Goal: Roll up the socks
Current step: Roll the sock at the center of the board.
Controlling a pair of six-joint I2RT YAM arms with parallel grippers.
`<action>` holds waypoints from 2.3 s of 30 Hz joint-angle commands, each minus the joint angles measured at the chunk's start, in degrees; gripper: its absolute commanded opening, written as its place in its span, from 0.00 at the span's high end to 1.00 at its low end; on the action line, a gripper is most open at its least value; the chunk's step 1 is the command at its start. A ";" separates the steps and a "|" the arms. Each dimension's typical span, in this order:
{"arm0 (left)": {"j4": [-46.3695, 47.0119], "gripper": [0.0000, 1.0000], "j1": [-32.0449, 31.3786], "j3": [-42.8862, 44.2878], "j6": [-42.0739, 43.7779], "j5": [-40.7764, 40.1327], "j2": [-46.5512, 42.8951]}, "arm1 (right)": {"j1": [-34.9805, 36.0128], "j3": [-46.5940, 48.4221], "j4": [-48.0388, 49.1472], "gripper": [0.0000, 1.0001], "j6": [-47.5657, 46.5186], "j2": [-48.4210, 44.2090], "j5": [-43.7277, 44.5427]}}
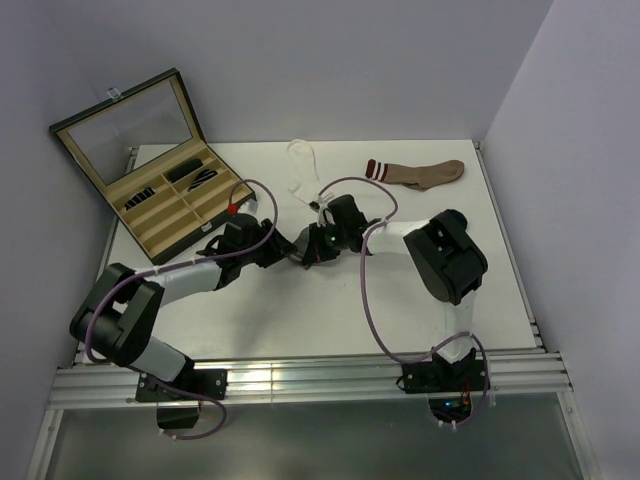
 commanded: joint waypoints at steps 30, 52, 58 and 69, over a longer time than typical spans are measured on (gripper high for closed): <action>-0.51 0.71 -0.28 -0.51 -3.25 -5.53 6.25 | -8.88 -4.00 17.81 1.00 30.74 9.93 -23.76; 11.97 0.62 0.16 -6.66 -7.82 -3.42 5.02 | -8.97 -4.35 17.28 1.00 29.95 9.67 -22.62; 15.47 0.62 0.51 -7.97 -8.70 -2.45 5.20 | -8.97 -4.26 17.02 1.00 29.69 9.50 -22.45; 17.77 0.62 0.77 -7.71 -9.49 -2.63 6.87 | -8.97 -4.26 16.31 1.00 29.07 9.41 -22.27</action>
